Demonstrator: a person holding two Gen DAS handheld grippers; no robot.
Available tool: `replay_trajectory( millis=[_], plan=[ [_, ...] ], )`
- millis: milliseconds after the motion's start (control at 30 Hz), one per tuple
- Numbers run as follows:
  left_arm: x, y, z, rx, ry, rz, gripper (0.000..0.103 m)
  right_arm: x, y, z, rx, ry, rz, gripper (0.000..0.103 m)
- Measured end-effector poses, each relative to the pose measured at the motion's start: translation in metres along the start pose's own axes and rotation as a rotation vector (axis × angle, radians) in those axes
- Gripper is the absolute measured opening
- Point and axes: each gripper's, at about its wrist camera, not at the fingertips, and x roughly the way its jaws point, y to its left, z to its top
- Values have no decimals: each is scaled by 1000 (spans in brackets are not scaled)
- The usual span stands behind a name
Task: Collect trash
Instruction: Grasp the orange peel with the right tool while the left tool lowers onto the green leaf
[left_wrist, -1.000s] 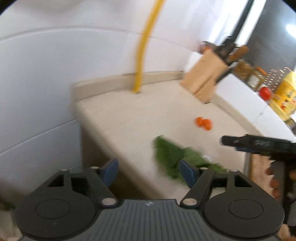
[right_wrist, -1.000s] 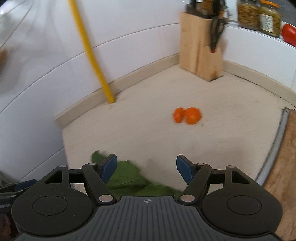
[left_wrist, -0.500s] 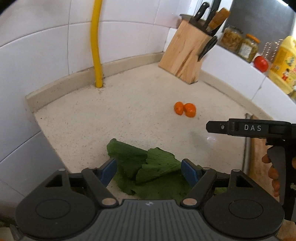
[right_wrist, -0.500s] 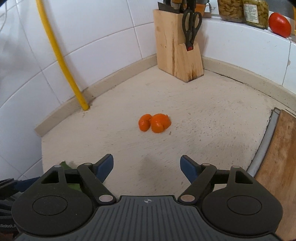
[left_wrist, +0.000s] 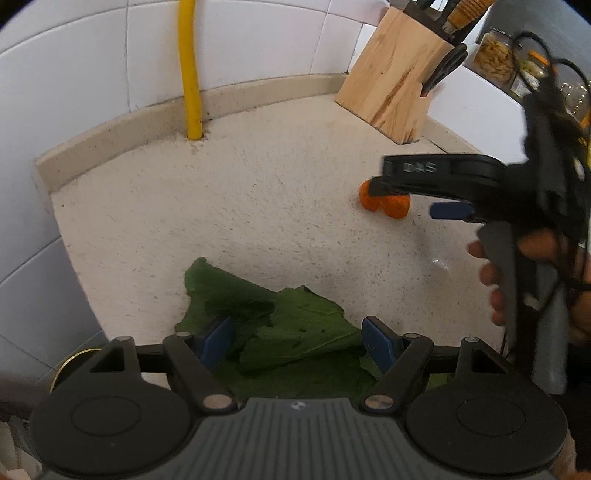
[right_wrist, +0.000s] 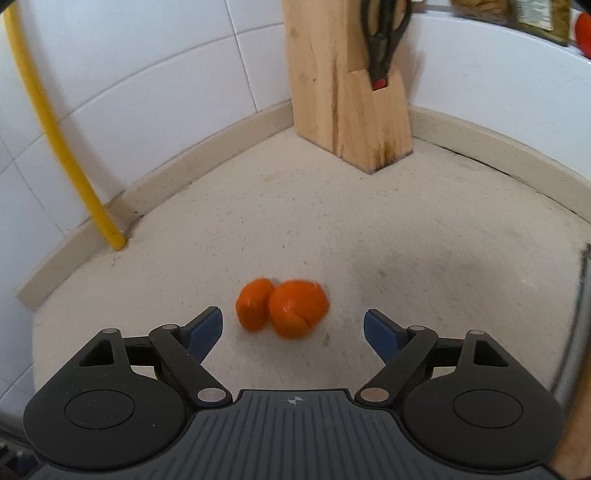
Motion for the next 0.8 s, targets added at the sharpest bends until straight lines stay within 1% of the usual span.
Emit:
replay_trajectory(
  millis=[67,100,167,200,233,267,333,367,400,433,533,633,667,700,800],
  plan=[
    [5,-3,1,3,10,-1,71,9,3,2,-3,3,-27,88],
    [7,-4,0,8,14,0,71,14,4,2,-4,9,-30,87],
    [9,-6,-1,23,17,5,71,18,7,3,-29,-6,-52,82],
    [9,-6,-1,27,15,4,71,19,9,3,-43,-11,-59,76],
    [9,-6,-1,28,16,2,72,18,11,3,-54,-13,-63,64],
    [9,-5,-1,25,16,-1,72,17,11,3,-61,-9,-59,60],
    [9,-5,-1,25,12,-6,72,14,10,1,-73,0,-53,46],
    [9,-5,-2,30,9,-6,72,12,9,0,-78,3,-46,42],
    [9,-6,-3,37,7,-5,72,9,7,-2,-79,7,-36,33],
    [9,-7,-3,43,6,-4,72,6,5,-4,-72,13,-22,28],
    [10,-6,-2,43,7,-12,72,-1,-1,-10,-62,17,-1,24],
    [11,-3,0,34,5,-26,70,-9,-2,-13,-67,6,25,22],
    [10,-3,0,37,0,-30,65,-13,-3,-13,-67,-2,35,22],
    [10,-3,0,42,-4,-31,63,-17,-4,-14,-70,-11,44,22],
    [11,-1,1,36,-4,-38,62,-25,-8,-16,-72,-19,53,21]
  ],
)
